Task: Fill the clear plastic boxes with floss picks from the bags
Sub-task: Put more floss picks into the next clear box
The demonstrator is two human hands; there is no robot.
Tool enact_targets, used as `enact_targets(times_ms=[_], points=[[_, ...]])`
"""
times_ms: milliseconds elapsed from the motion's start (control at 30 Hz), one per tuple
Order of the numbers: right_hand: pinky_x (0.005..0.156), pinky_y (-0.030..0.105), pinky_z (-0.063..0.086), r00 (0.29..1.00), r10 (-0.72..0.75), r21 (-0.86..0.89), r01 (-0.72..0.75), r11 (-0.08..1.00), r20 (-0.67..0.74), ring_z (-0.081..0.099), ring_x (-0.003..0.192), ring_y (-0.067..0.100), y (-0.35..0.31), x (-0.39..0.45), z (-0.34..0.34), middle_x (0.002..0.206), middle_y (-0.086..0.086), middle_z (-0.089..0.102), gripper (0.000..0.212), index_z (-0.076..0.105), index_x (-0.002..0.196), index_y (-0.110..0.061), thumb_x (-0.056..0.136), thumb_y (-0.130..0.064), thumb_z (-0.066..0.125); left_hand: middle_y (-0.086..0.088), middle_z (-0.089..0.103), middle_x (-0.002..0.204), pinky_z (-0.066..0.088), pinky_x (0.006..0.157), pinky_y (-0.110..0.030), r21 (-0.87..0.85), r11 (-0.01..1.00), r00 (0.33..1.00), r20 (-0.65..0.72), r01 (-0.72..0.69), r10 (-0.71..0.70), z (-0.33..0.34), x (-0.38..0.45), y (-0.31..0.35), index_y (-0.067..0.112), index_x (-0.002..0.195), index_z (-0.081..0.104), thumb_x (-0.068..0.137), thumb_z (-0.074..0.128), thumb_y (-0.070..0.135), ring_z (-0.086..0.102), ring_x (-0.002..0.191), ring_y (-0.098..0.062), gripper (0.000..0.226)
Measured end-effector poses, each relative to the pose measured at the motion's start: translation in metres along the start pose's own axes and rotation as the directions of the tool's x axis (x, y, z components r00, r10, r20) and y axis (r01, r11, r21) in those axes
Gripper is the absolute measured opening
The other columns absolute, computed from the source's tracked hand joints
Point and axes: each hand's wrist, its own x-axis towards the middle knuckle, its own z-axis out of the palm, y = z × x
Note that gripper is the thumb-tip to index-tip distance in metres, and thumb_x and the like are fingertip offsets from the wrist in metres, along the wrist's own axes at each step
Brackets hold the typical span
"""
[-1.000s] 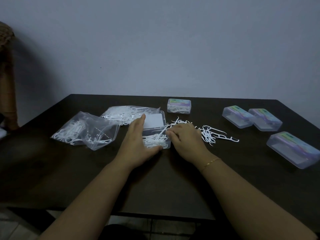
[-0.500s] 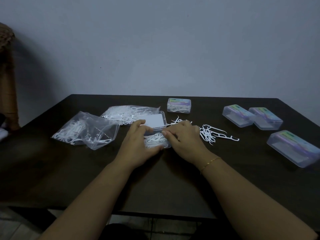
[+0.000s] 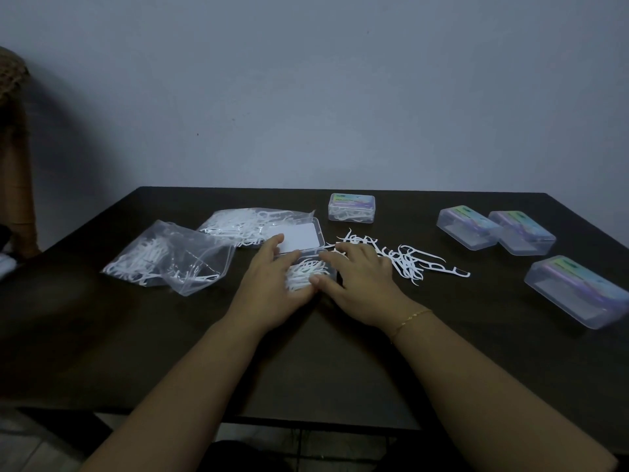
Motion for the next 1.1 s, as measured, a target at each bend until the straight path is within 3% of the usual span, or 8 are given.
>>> enact_targets(times_ms=[167,400,567,667,767,900,1000,1100], points=[[0.103,0.039,0.016,1.000,-0.009,0.083,0.010,0.996,-0.015,0.020,0.133,0.011,0.000,0.002,0.002,0.140,-0.011,0.039,0.033,0.060,0.117,-0.036,0.095,-0.050,0.040,-0.002,0.025,0.154,0.034,0.110,-0.035,-0.022,1.000,0.999,-0.036,0.010,-0.010,0.003,0.000,-0.002,0.012,0.114,0.069,0.075,0.076,0.041,0.034,0.134,-0.015,0.049],[0.097,0.037,0.022,0.997,0.033,0.197,-0.019,0.980,-0.071,0.029,0.127,0.012,0.000,0.006,0.000,0.131,-0.011,0.048,0.027,0.068,0.108,-0.030,0.094,-0.042,0.049,0.002,0.027,0.152,0.039,0.106,-0.043,-0.074,0.997,1.000,-0.022,-0.003,0.001,0.003,0.000,-0.006,0.022,0.106,0.071,0.072,0.079,0.039,0.033,0.135,-0.016,0.039],[0.101,0.039,0.029,0.991,0.095,0.262,-0.068,0.963,-0.095,0.034,0.125,0.017,0.003,0.011,0.001,0.128,-0.006,0.053,0.030,0.064,0.117,-0.026,0.098,-0.036,0.042,0.004,0.025,0.152,0.033,0.110,-0.032,-0.076,0.997,1.000,0.011,-0.018,0.019,0.000,-0.001,-0.003,0.022,0.119,0.063,0.077,0.076,0.034,0.033,0.134,-0.013,0.045],[0.103,0.040,0.030,0.981,0.118,0.240,-0.078,0.968,-0.157,0.036,0.125,0.019,0.002,0.010,0.002,0.130,-0.004,0.052,0.032,0.055,0.127,-0.028,0.096,-0.033,0.047,0.006,0.023,0.152,0.031,0.105,-0.022,-0.082,0.996,1.000,0.002,-0.026,0.026,-0.002,-0.002,-0.002,0.021,0.123,0.056,0.078,0.075,0.031,0.031,0.133,-0.007,0.050],[0.099,0.039,0.032,0.972,0.101,0.251,-0.046,0.967,-0.213,0.039,0.120,0.018,0.002,0.008,0.000,0.122,-0.005,0.055,0.022,0.061,0.112,-0.027,0.095,-0.033,0.050,0.007,0.020,0.154,0.029,0.098,-0.018,-0.084,0.996,1.000,-0.006,-0.029,0.029,-0.004,-0.003,-0.001,0.021,0.120,0.052,0.077,0.076,0.031,0.028,0.126,0.003,0.050],[0.097,0.038,0.028,0.995,0.069,0.158,-0.057,0.986,-0.075,0.033,0.124,0.017,0.002,0.007,-0.001,0.130,-0.005,0.049,0.033,0.065,0.116,-0.027,0.098,-0.040,0.042,0.006,0.014,0.157,0.029,0.107,-0.025,-0.069,0.998,1.000,-0.013,0.003,-0.004,-0.003,-0.003,-0.002,0.022,0.106,0.063,0.077,0.076,0.035,0.021,0.139,-0.006,0.035],[0.098,0.037,0.026,0.996,0.067,0.139,-0.060,0.988,-0.052,0.029,0.127,0.018,0.002,0.006,-0.002,0.135,-0.005,0.045,0.034,0.063,0.121,-0.031,0.098,-0.041,0.039,0.007,0.013,0.158,0.024,0.115,-0.031,-0.033,0.999,1.000,-0.022,0.012,-0.013,-0.002,-0.002,-0.003,0.020,0.113,0.069,0.079,0.073,0.037,0.015,0.144,-0.010,0.038],[0.100,0.037,0.027,0.995,0.073,0.179,-0.059,0.982,-0.073,0.032,0.127,0.018,0.005,0.008,-0.001,0.133,-0.005,0.048,0.033,0.063,0.120,-0.032,0.098,-0.041,0.040,0.007,0.011,0.159,0.018,0.119,-0.039,0.015,0.999,0.999,0.013,0.033,-0.033,-0.003,-0.002,-0.002,0.018,0.124,0.063,0.083,0.069,0.039,0.009,0.145,-0.012,0.046]])
